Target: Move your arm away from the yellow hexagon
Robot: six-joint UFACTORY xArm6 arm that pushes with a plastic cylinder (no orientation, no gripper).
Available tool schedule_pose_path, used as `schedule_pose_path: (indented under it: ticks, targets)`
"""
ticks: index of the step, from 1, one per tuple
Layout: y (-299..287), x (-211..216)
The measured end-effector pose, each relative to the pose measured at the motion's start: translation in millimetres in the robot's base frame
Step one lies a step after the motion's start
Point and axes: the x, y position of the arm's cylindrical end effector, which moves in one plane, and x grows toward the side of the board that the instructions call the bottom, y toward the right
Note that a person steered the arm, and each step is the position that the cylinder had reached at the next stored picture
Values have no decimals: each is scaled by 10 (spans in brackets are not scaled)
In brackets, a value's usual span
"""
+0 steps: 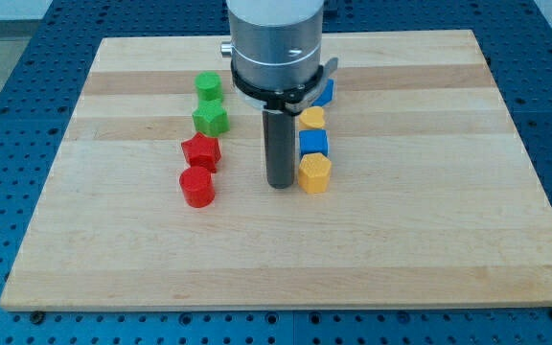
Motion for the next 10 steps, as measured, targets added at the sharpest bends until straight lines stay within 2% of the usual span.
schedule_pose_path:
  ticks: [7, 8, 10]
  targets:
    - [73, -1866]
    - [184, -2058]
    - [779, -2127]
